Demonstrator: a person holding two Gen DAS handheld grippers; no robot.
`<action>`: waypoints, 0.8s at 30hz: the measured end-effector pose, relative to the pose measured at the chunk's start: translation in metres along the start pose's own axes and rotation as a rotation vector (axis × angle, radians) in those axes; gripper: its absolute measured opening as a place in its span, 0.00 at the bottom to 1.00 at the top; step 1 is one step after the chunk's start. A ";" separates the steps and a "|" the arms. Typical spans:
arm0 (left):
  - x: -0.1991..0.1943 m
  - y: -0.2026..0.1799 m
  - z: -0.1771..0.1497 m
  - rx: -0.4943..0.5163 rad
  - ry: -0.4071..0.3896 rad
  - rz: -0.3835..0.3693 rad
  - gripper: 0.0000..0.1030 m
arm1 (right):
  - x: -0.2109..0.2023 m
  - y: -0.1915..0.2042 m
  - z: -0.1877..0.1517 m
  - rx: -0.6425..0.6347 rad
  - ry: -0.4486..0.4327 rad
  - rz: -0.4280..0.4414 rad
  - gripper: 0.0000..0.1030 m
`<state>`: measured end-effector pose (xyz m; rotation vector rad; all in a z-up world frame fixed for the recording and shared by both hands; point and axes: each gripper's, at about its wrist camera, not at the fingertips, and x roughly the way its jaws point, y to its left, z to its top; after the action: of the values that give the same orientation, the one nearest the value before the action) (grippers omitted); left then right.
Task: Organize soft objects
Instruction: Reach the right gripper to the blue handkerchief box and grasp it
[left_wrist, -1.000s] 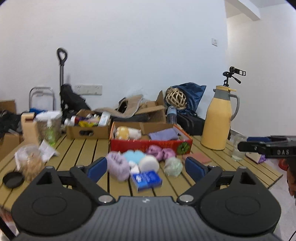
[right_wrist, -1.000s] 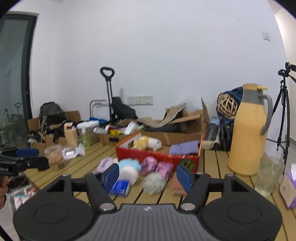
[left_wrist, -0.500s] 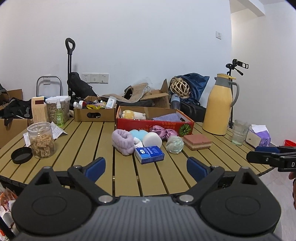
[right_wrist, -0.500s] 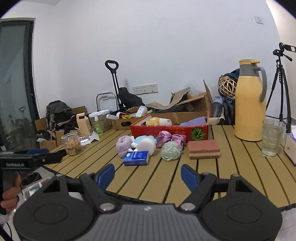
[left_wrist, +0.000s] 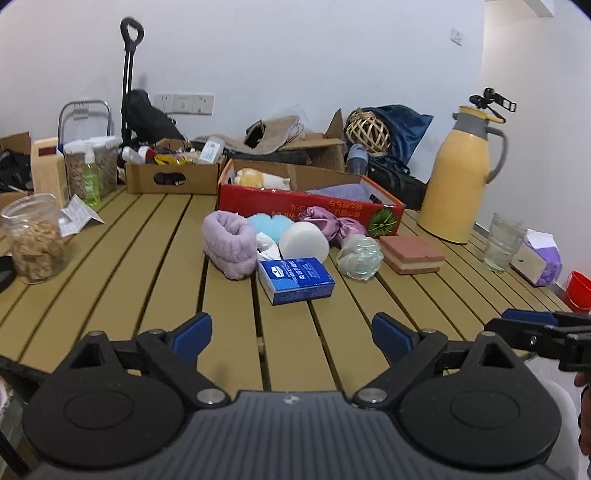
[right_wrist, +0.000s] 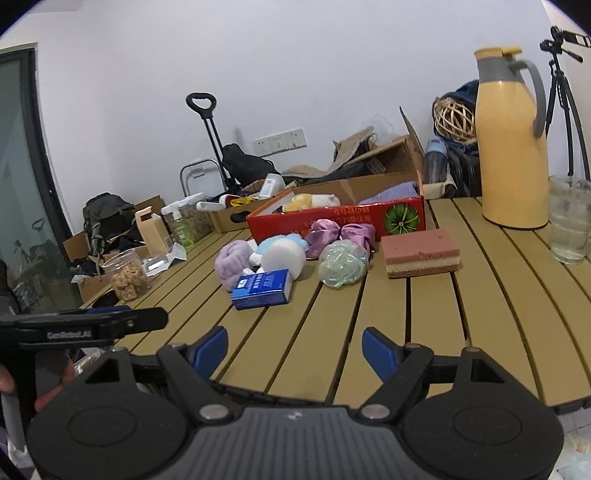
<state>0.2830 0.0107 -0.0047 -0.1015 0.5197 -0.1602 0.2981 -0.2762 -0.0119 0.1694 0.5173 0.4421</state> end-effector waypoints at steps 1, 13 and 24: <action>0.009 0.002 0.003 -0.007 0.009 -0.001 0.92 | 0.007 -0.002 0.002 0.004 0.006 -0.003 0.77; 0.113 0.050 0.037 -0.270 0.159 -0.117 0.56 | 0.127 -0.005 0.043 0.045 0.122 0.092 0.57; 0.156 0.069 0.035 -0.357 0.171 -0.212 0.36 | 0.215 0.000 0.058 0.098 0.187 0.152 0.27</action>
<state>0.4430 0.0522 -0.0597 -0.4961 0.7044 -0.2839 0.4951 -0.1826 -0.0566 0.2644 0.7133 0.5844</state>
